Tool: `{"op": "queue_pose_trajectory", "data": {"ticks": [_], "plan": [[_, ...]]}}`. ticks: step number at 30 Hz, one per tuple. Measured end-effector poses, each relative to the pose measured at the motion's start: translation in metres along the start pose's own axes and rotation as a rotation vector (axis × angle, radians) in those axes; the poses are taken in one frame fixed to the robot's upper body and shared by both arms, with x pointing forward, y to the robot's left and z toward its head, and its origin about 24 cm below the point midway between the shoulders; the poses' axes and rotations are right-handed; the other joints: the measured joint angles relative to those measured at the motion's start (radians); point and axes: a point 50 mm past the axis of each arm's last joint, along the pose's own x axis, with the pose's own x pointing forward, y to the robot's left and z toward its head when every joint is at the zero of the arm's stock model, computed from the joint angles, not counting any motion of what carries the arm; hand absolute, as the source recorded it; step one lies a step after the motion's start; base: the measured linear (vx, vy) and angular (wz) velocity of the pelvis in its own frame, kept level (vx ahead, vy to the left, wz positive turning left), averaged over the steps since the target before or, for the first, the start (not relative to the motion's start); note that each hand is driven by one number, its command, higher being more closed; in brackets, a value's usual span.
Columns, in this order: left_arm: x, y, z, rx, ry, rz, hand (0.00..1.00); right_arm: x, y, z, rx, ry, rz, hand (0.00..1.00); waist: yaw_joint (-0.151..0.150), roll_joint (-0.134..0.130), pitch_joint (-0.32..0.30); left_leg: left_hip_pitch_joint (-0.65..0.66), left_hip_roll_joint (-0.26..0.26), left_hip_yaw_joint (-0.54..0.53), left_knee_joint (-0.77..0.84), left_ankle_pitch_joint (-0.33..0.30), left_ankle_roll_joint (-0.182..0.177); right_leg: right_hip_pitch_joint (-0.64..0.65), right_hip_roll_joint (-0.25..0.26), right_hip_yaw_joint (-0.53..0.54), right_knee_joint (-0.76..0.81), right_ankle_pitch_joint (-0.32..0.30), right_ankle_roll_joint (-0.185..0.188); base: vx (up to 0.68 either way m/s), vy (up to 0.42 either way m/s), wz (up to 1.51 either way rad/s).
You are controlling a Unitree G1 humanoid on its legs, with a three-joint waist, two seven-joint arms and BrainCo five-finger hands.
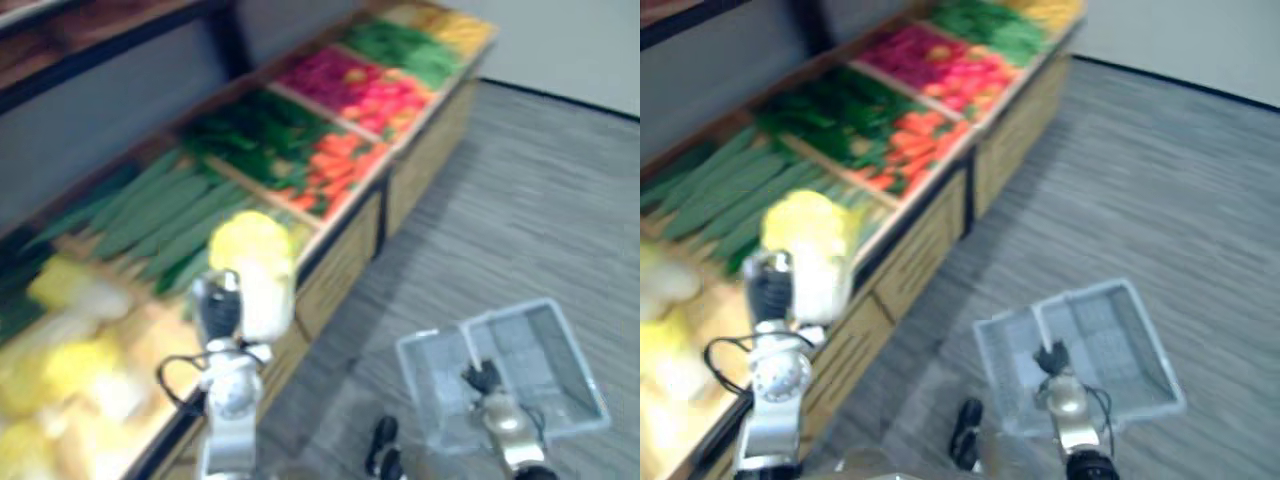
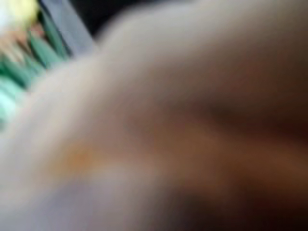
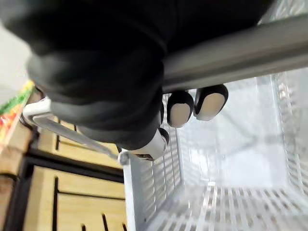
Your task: Pick vegetable in the basket
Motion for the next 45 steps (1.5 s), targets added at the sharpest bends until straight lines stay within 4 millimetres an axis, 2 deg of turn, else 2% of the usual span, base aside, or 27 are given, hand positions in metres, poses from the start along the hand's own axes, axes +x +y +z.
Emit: {"op": "queue_pose_trajectory", "data": {"ticks": [1, 2, 5, 9, 11, 12, 13, 14, 15, 16, 17, 19, 21, 24, 25, 26, 29, 31, 35, 36, 37, 38, 39, 40, 41, 43, 45], "plan": [[-0.008, -0.009, 0.0, 0.003, 0.004, -0.047, 1.0, 0.002, 0.0, 0.016, -0.01, -0.068, 0.005, 1.0, -0.008, -0.009, 0.012, -0.059, -0.035, -0.066, 0.074, -0.052, -0.064, -0.001, -0.031, 0.035, 0.108, -0.015, -0.058, 0.31, -0.022, -1.9], [-0.016, -0.023, -0.003, 0.009, 0.019, -0.113, 1.0, 0.004, 0.006, 0.025, -0.007, -0.097, 0.016, 1.0, 0.01, 0.02, 0.017, -0.092, -0.049, -0.141, 0.057, -0.085, -0.083, 0.038, 0.027, 0.091, 0.095, -0.02, -0.096, 0.32, -0.005, -1.83], [-0.028, -0.031, -0.006, 0.041, 0.029, -0.179, 1.0, 0.004, 0.017, 0.046, -0.013, -0.178, 0.056, 1.0, 0.02, -0.011, 0.02, -0.196, -0.146, -0.178, -0.072, -0.144, -0.086, 0.076, 0.045, 0.2, 0.048, -0.017, -0.092, 0.29, 0.003, -1.25], [-0.04, -0.049, -0.008, 0.033, 0.045, -0.286, 1.0, -0.002, 0.02, 0.076, -0.016, -0.314, 0.07, 1.0, 0.031, -0.013, 0.017, -0.243, -0.238, -0.146, -0.424, -0.089, -0.068, 0.198, 0.053, 0.29, -0.048, -0.004, -0.081, 0.35, 0.027, -0.66], [-0.047, -0.06, -0.007, 0.022, 0.041, -0.36, 1.0, -0.007, 0.026, 0.088, -0.019, -0.37, 0.094, 1.0, 0.061, -0.023, 0.012, -0.211, -0.256, -0.108, -0.518, -0.031, 0.017, 0.215, 0.052, 0.311, 0.005, -0.057, -0.014, 0.46, 0.08, -0.83], [-0.048, -0.062, -0.007, 0.022, 0.043, -0.371, 1.0, -0.008, 0.027, 0.089, -0.015, -0.374, 0.094, 1.0, 0.065, -0.023, 0.012, -0.202, -0.255, -0.104, -0.533, -0.017, 0.023, 0.211, 0.053, 0.308, 0.032, -0.065, -0.003, 0.43, 0.073, -0.86], [-0.054, -0.068, -0.012, 0.031, 0.062, -0.42, 1.0, -0.009, 0.033, 0.092, -0.001, -0.38, 0.106, 1.0, 0.071, -0.027, 0.012, -0.147, -0.253, -0.099, -0.577, 0.055, 0.015, 0.173, 0.049, 0.292, 0.194, -0.099, 0.054, 0.44, 0.048, -0.52], [-0.06, -0.069, -0.018, 0.06, 0.07, -0.471, 1.0, -0.012, 0.044, 0.094, 0.027, -0.379, 0.117, 1.0, 0.055, -0.059, 0.012, -0.055, -0.271, -0.105, -0.634, 0.048, 0.018, 0.079, -0.002, 0.243, 0.479, -0.083, 0.12, 0.46, 0.043, -0.43], [-0.061, -0.07, -0.019, 0.065, 0.068, -0.482, 1.0, -0.012, 0.044, 0.094, 0.026, -0.379, 0.114, 1.0, 0.048, -0.063, 0.012, -0.038, -0.271, -0.108, -0.643, 0.048, 0.018, 0.054, -0.021, 0.231, 0.532, -0.093, 0.121, 0.55, 0.026, 0.24], [-0.063, -0.072, -0.02, 0.084, 0.053, -0.529, 1.0, -0.013, 0.046, 0.096, 0.026, -0.384, 0.119, 1.0, 0.018, -0.067, 0.011, 0.011, -0.281, -0.132, -0.673, 0.045, 0.022, -0.009, -0.083, 0.179, 0.69, -0.119, 0.076, 0.45, 0.001, 0.6], [-0.064, -0.075, -0.02, 0.086, 0.043, -0.551, 0.0, -0.015, 0.049, 0.099, 0.032, -0.398, 0.13, 1.0, 0.006, -0.064, 0.011, 0.052, -0.28, -0.155, -0.703, 0.044, 0.023, -0.047, -0.136, 0.152, 0.723, -0.136, 0.048, 0.41, -0.007, 0.69], [-0.061, -0.079, -0.017, 0.081, 0.03, -0.557, 0.0, -0.019, 0.052, 0.108, 0.041, -0.439, 0.148, 1.0, 0.003, -0.066, 0.009, 0.078, -0.267, -0.189, -0.726, 0.038, 0.013, -0.09, -0.188, 0.135, 0.62, -0.136, 0.048, 0.39, -0.051, 0.59], [-0.056, -0.089, -0.02, 0.096, 0.023, -0.586, 0.0, -0.027, 0.058, 0.12, 0.103, -0.485, 0.192, 1.0, -0.007, -0.06, 0.01, 0.085, -0.245, -0.245, -0.745, 0.025, -0.006, -0.124, -0.189, 0.2, 0.43, -0.124, 0.06, 0.35, -0.124, 0.73], [-0.054, -0.106, -0.027, 0.132, 0.033, -0.653, 0.0, -0.043, 0.067, 0.13, 0.263, -0.541, 0.277, 1.0, -0.042, -0.062, 0.004, 0.101, -0.211, -0.321, -0.739, -0.015, -0.069, -0.115, -0.169, 0.387, 0.107, -0.001, 0.11, 0.41, -0.297, 0.81], [-0.059, -0.11, -0.029, 0.142, 0.037, -0.682, 0.0, -0.054, 0.071, 0.128, 0.352, -0.546, 0.317, 1.0, -0.046, -0.091, -0.013, 0.114, -0.215, -0.333, -0.716, -0.05, -0.096, -0.103, -0.188, 0.421, 0.068, 0.08, 0.121, 0.46, -0.383, 0.6], [-0.066, -0.115, -0.033, 0.148, 0.065, -0.713, 0.0, -0.06, 0.073, 0.121, 0.4, -0.528, 0.364, 1.0, -0.045, -0.061, -0.021, 0.132, -0.173, -0.352, -0.671, -0.092, -0.125, -0.085, -0.166, 0.384, 0.116, 0.11, 0.126, 0.47, -0.387, 0.5], [-0.069, -0.121, -0.03, 0.125, 0.076, -0.718, 0.0, -0.06, 0.067, 0.104, 0.455, -0.467, 0.437, 1.0, -0.046, -0.023, -0.036, -0.008, -0.088, -0.34, -0.362, -0.073, -0.132, 0.004, -0.102, 0.311, 0.066, 0.069, 0.08, 0.43, -0.378, 0.42], [-0.068, -0.125, -0.025, 0.103, 0.075, -0.712, 0.0, -0.059, 0.059, 0.092, 0.481, -0.424, 0.441, 1.0, -0.041, -0.025, -0.033, -0.086, -0.056, -0.309, -0.199, -0.057, -0.143, 0.066, -0.101, 0.275, 0.031, 0.059, 0.063, 0.29, -0.221, 0.56], [-0.066, -0.124, -0.023, 0.071, 0.09, -0.683, 0.0, -0.06, 0.028, 0.051, 0.572, -0.303, 0.337, 1.0, -0.035, -0.037, -0.028, -0.163, -0.04, 0.017, -0.232, -0.063, -0.122, 0.204, -0.159, 0.159, -0.068, 0.039, 0.051, 0.28, -0.114, 0.82], [-0.067, -0.127, -0.013, 0.036, 0.067, -0.682, 0.0, -0.059, 0.019, 0.045, 0.576, -0.291, 0.3, 1.0, -0.043, -0.026, -0.033, -0.173, -0.033, 0.181, -0.304, -0.027, -0.087, 0.216, -0.179, 0.113, -0.068, 0.024, 0.072, 0.19, 0.055, 1.15], [-0.068, -0.129, -0.003, 0.013, 0.016, -0.705, 0.0, -0.055, 0.011, 0.036, 0.608, -0.262, 0.229, 1.0, -0.052, -0.014, -0.041, -0.169, -0.021, 0.36, -0.36, 0.065, -0.017, 0.225, -0.191, 0.058, -0.043, -0.008, 0.093, 0.2, 0.083, 1.29], [-0.068, -0.129, 0.002, 0.0, -0.006, -0.708, 0.0, -0.053, 0.008, 0.031, 0.622, -0.238, 0.198, 1.0, -0.058, -0.012, -0.042, -0.161, -0.025, 0.419, -0.382, 0.064, 0.011, 0.233, -0.198, 0.028, -0.02, -0.031, 0.105, 0.23, 0.128, 1.58], [-0.064, -0.121, 0.006, -0.02, -0.015, -0.664, 0.0, -0.05, -0.001, 0.011, 0.656, -0.165, 0.094, 1.0, -0.065, -0.03, -0.052, -0.141, -0.08, 0.421, -0.444, 0.033, 0.032, 0.238, -0.235, -0.035, 0.044, -0.085, 0.13, 0.24, 0.152, 1.72], [-0.056, -0.108, 0.006, -0.031, -0.005, -0.585, 0.0, -0.049, -0.018, -0.009, 0.633, -0.098, -0.017, 1.0, -0.068, -0.023, -0.063, -0.118, -0.146, 0.352, -0.544, -0.013, 0.029, 0.228, -0.27, -0.092, 0.148, -0.115, 0.15, 0.29, 0.181, 2.13], [-0.045, -0.094, -0.002, -0.015, 0.024, -0.506, 0.0, -0.049, -0.032, -0.029, 0.605, -0.015, -0.112, 1.0, -0.07, -0.038, -0.06, -0.091, -0.209, 0.298, -0.614, 0.004, 0.038, 0.187, -0.339, -0.112, 0.338, -0.115, 0.151, 0.25, 0.143, 1.61], [-0.033, -0.072, -0.011, 0.025, 0.049, -0.412, 0.0, -0.052, -0.043, -0.051, 0.588, 0.077, -0.189, 1.0, -0.08, -0.06, -0.056, -0.049, -0.27, 0.202, -0.664, 0.03, 0.063, 0.122, -0.413, -0.055, 0.584, -0.079, 0.151, 0.3, 0.091, 1.68], [-0.023, -0.048, -0.02, 0.098, 0.044, -0.33, 0.0, -0.05, -0.055, -0.064, 0.585, 0.135, -0.267, 1.0, -0.094, -0.061, -0.053, -0.019, -0.284, 0.097, -0.679, 0.031, 0.064, 0.086, -0.375, 0.072, 0.665, -0.096, 0.127, 0.34, -0.01, 1.86]]}}
